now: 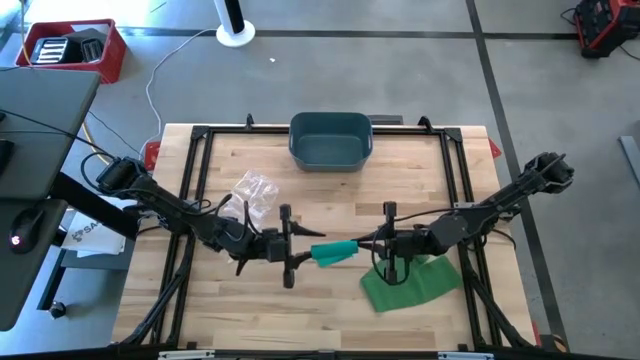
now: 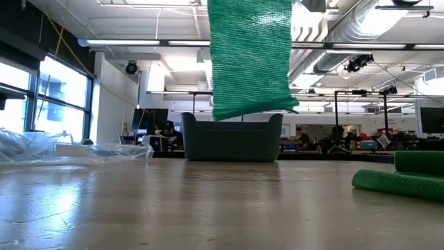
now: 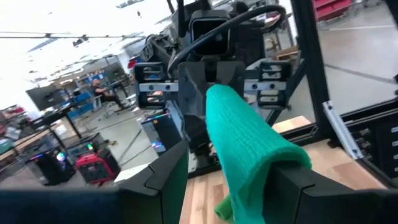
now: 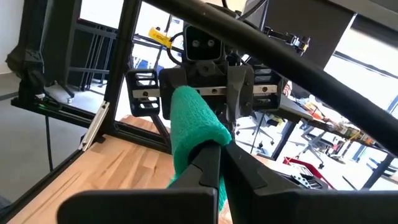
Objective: Roll bandage
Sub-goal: Roll the blue bandage
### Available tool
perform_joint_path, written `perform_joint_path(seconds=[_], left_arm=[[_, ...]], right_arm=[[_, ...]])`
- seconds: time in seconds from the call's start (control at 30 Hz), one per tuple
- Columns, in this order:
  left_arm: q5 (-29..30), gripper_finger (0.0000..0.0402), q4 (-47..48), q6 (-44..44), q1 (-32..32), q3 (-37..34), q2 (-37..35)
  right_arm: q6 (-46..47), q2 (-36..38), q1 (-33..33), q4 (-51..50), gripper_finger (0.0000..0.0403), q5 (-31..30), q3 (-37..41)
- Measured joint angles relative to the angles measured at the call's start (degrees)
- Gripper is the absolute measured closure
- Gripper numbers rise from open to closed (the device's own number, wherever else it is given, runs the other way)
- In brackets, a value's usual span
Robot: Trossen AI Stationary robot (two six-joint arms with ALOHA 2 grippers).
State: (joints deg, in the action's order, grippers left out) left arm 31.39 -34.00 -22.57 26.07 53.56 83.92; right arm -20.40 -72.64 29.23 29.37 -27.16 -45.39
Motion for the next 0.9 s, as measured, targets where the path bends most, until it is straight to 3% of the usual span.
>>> perform_joint_path(seconds=[0.33, 0.53, 0.77, 0.9], left_arm=[[6.02, 0.0301, 2.47, -0.01, 0.64, 0.04, -0.31], [6.75, 0.0314, 2.97, -0.02, 0.94, 0.04, -0.31], [6.87, 0.0335, 3.49, -0.04, 0.96, 0.04, -0.31], [7.24, 0.0361, 3.64, -0.07, 0.96, 0.04, -0.65]], right_arm=[[0.46, -0.09, 0.96, -1.13, 0.0402, -0.03, 0.0], [-1.03, -0.11, 1.95, -1.47, 0.0402, -3.98, 0.0], [-0.84, -0.11, 1.99, -2.29, 0.0402, -4.48, 0.0], [-1.05, 0.09, 2.08, -3.42, 0.0379, -10.1, 0.0]])
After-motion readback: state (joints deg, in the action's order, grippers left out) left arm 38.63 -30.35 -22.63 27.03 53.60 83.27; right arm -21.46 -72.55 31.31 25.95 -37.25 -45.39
